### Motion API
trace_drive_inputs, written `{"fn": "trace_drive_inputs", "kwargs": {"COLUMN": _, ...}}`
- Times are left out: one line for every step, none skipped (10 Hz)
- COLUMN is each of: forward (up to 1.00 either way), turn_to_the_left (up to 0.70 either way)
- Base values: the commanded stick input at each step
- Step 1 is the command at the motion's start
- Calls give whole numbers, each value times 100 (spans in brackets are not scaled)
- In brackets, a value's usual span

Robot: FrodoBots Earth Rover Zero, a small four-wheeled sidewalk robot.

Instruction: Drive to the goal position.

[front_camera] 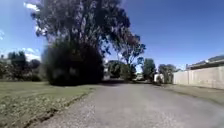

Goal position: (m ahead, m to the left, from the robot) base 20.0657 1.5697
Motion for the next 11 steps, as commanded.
{"fn": "trace_drive_inputs", "kwargs": {"forward": 100, "turn_to_the_left": 0}}
{"fn": "trace_drive_inputs", "kwargs": {"forward": 100, "turn_to_the_left": 0}}
{"fn": "trace_drive_inputs", "kwargs": {"forward": 100, "turn_to_the_left": 0}}
{"fn": "trace_drive_inputs", "kwargs": {"forward": 100, "turn_to_the_left": 0}}
{"fn": "trace_drive_inputs", "kwargs": {"forward": 100, "turn_to_the_left": 0}}
{"fn": "trace_drive_inputs", "kwargs": {"forward": 100, "turn_to_the_left": 0}}
{"fn": "trace_drive_inputs", "kwargs": {"forward": 100, "turn_to_the_left": 0}}
{"fn": "trace_drive_inputs", "kwargs": {"forward": 100, "turn_to_the_left": 0}}
{"fn": "trace_drive_inputs", "kwargs": {"forward": 100, "turn_to_the_left": 0}}
{"fn": "trace_drive_inputs", "kwargs": {"forward": 100, "turn_to_the_left": 0}}
{"fn": "trace_drive_inputs", "kwargs": {"forward": 100, "turn_to_the_left": 0}}
